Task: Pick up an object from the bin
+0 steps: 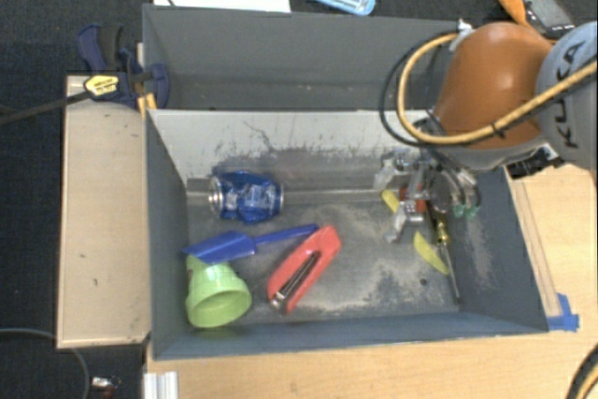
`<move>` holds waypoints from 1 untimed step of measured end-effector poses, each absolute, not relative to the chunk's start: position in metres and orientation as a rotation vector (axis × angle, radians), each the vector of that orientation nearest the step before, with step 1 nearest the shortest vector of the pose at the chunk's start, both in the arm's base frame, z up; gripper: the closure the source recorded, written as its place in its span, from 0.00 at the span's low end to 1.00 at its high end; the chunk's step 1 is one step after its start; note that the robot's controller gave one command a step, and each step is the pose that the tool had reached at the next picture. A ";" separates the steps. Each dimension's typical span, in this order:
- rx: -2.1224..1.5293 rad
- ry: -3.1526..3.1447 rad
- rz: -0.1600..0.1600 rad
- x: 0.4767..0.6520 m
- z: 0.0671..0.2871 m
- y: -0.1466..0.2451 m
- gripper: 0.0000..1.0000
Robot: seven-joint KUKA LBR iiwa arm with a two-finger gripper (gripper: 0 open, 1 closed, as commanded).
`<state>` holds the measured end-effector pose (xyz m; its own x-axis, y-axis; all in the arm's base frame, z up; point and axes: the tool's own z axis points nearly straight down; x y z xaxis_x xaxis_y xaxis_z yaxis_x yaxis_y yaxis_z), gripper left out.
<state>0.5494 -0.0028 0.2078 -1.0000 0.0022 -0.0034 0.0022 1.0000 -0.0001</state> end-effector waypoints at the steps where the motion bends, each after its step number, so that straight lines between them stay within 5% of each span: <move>1: -0.368 3.112 -0.001 0.530 0.191 -0.015 0.00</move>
Offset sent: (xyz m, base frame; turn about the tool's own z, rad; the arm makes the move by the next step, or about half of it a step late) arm -0.0299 0.0260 -0.0593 0.0119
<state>0.5303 -0.0150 0.1911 -0.9724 -0.2330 -0.0078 -0.2330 0.9725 -0.0013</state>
